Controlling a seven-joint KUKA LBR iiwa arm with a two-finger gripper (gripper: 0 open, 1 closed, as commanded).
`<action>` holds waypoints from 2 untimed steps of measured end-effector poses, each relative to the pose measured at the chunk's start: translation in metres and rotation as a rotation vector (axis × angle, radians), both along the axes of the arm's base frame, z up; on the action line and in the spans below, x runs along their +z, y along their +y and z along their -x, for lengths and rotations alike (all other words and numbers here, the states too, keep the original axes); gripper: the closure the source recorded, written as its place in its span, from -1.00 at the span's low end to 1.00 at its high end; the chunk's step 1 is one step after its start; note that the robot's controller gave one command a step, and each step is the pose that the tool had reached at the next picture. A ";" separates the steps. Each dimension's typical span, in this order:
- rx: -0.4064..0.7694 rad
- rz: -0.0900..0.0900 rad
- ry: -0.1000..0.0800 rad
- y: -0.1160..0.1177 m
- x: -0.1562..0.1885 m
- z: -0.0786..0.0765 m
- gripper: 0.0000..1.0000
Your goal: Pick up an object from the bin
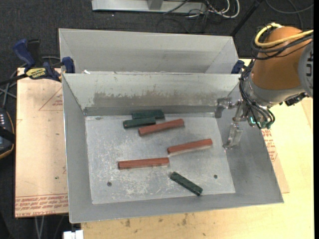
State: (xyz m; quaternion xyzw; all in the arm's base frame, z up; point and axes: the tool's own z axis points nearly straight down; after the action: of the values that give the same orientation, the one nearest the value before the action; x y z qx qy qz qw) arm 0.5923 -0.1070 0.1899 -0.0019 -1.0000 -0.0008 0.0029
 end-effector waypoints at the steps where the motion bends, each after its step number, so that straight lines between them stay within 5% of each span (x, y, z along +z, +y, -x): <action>1: 0.003 0.001 -0.008 0.000 0.005 -0.002 -1.00; 2: 0.057 0.002 -0.013 0.036 -0.064 -0.010 -1.00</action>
Offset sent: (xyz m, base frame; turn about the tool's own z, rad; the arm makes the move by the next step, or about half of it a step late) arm 0.0140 0.0630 -0.1199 -0.0980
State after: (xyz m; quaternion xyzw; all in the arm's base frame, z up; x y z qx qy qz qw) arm 0.6025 -0.0713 0.1260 0.0267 -0.9996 0.0001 -0.0034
